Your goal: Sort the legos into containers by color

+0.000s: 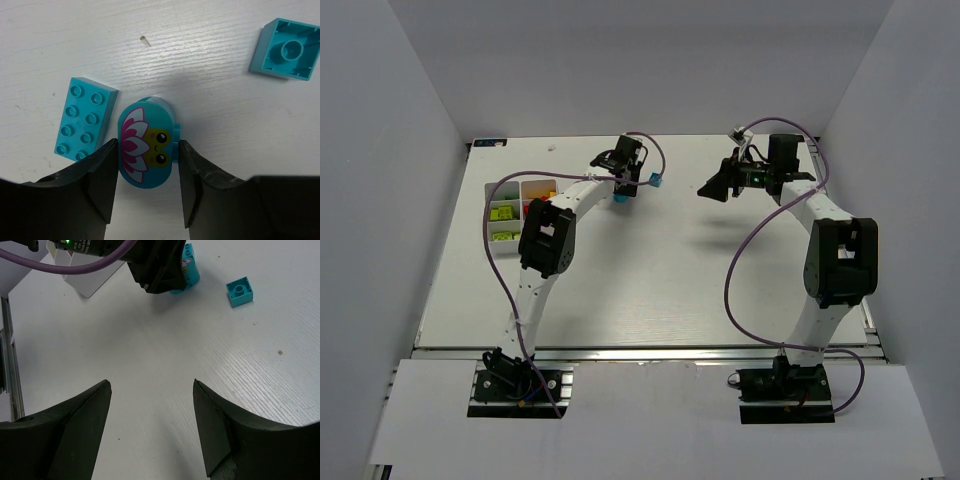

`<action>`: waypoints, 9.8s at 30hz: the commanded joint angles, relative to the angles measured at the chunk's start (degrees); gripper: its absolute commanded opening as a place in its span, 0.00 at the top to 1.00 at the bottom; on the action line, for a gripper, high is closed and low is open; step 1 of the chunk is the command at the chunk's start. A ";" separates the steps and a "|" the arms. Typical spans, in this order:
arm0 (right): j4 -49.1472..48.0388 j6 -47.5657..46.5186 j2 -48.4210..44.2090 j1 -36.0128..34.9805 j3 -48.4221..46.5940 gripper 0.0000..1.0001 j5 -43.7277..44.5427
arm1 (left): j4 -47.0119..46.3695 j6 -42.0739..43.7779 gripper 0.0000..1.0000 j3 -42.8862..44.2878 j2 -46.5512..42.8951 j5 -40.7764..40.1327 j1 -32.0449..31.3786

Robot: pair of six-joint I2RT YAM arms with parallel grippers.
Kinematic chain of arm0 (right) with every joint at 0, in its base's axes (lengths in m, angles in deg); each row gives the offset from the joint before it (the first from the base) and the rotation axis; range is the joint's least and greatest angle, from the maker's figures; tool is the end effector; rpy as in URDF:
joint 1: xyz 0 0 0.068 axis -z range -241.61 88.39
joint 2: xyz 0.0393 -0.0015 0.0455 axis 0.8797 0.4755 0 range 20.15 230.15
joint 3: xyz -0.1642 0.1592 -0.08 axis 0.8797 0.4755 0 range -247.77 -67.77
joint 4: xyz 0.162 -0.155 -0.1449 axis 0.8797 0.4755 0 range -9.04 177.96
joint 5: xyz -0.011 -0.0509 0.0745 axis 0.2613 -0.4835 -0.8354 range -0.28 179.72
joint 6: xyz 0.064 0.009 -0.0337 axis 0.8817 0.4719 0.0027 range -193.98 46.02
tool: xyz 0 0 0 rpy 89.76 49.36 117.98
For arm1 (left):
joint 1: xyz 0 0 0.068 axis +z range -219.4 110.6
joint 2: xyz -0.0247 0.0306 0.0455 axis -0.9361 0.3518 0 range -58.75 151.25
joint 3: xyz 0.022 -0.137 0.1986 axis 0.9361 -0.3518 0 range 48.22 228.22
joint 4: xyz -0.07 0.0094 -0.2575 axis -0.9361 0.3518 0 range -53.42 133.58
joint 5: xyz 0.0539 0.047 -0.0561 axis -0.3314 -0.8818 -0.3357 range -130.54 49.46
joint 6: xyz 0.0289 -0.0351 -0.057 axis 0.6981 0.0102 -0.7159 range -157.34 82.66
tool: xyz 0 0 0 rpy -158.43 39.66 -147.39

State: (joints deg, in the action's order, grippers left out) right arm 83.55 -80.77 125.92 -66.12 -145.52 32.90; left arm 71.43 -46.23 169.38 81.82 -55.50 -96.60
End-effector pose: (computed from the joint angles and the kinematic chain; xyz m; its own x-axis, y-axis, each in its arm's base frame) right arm 0.4197 0.0840 0.2176 -0.4141 -0.0976 -0.9050 -0.8159 0.4807 0.3214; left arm 0.4816 -0.2299 0.1267 -0.7607 0.2232 -0.6095 0.1922 0.9744 0.1169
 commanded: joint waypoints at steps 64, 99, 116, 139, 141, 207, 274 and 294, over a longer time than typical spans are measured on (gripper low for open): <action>3.56 -5.96 -6.81 -6.12 1.55 1.00 0.74 | -2.95 -78.57 0.56 -63.16 -60.42 14.43 29.66; 13.76 -12.96 21.56 -18.86 -34.46 0.10 35.80 | -16.95 -46.67 0.02 -74.67 -86.59 24.12 29.40; 9.45 -28.99 38.45 -19.39 -48.90 0.13 41.62 | -5.50 -50.18 0.02 -80.21 -104.19 16.10 29.49; 11.65 -29.42 40.04 -18.87 -47.67 0.78 33.18 | -1.98 -49.92 0.02 -78.71 -106.38 15.75 29.49; 10.95 -29.95 38.46 -18.78 -44.79 0.90 31.34 | -2.33 -49.74 0.02 -78.62 -106.73 15.75 29.49; -17.62 -20.38 22.92 -52.97 -30.27 0.40 42.32 | 15.26 -29.09 0.06 -64.12 -109.20 15.04 29.49; 1.01 -11.32 -16.92 -6.39 10.43 0.14 11.03 | -15.07 4.76 0.61 -16.13 -7.50 9.86 7.51; 4.79 -12.29 -15.87 -9.81 11.05 1.00 14.28 | -20.36 -44.59 1.00 -66.37 -72.43 7.33 7.60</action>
State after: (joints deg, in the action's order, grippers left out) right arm 88.73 -93.66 110.51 -74.84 -134.35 46.50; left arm 48.02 -75.91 109.99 15.12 -42.32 -89.17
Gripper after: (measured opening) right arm 0.007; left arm 0.465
